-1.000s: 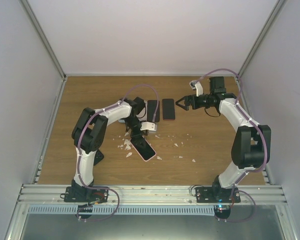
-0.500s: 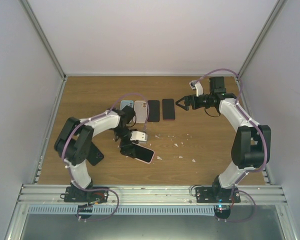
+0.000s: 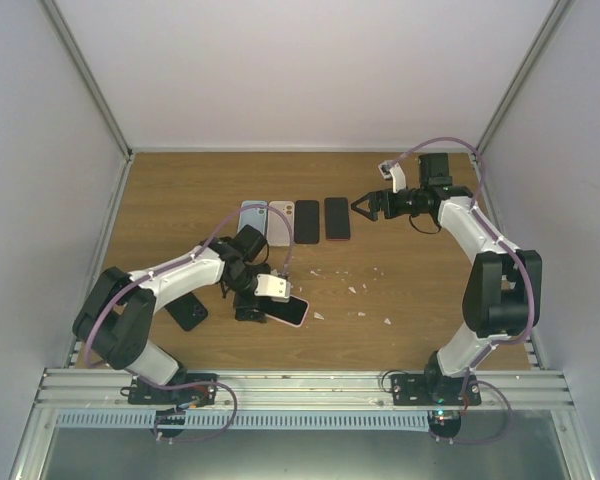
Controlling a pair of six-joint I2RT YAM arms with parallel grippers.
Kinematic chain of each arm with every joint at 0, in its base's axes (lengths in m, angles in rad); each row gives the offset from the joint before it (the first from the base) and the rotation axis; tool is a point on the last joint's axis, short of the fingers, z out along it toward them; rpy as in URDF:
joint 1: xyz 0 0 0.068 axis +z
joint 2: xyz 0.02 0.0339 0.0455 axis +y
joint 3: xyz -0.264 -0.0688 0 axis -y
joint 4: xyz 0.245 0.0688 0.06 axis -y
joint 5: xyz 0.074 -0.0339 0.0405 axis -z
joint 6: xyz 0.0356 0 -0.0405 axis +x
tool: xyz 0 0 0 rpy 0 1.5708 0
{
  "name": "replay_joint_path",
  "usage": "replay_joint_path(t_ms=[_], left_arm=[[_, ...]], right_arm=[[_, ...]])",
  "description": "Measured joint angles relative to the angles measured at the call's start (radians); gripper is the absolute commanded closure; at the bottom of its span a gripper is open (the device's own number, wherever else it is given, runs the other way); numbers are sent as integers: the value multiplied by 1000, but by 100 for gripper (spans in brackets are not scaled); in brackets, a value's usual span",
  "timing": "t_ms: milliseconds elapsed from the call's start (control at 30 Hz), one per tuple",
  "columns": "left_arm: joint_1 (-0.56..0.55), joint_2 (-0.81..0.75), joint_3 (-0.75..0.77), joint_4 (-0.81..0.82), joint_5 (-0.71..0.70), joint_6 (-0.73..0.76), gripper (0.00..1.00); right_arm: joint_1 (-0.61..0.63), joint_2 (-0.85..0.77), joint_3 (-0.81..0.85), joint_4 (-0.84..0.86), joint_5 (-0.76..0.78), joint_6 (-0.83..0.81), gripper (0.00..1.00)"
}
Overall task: Take the phone out of the phone case
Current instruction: Adjust the phone at the center of the board, then pick up the phone at the center of the board.
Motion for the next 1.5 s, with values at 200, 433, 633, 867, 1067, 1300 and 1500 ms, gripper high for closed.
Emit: replay_joint_path(t_ms=[200,433,633,867,1067,1300,1500], left_arm=[[-72,-93,-44,138,-105,39,1],[-111,-52,-36,149,-143,94,1],[-114,59,10,137,-140,101,1],[-116,109,18,140,-154,102,1],[-116,135,40,117,-157,100,19],[-120,151,64,108,-153,79,44],[-120,120,64,130,-146,-24,55]], right_arm=[[0,0,0,0,-6,0,0],[0,0,0,0,-6,0,0],[0,0,0,0,-6,-1,1],[0,0,0,0,-5,-6,0],[-2,-26,-8,19,13,-6,1],[-17,-74,-9,77,14,8,0],[-44,-131,-15,200,14,76,0]])
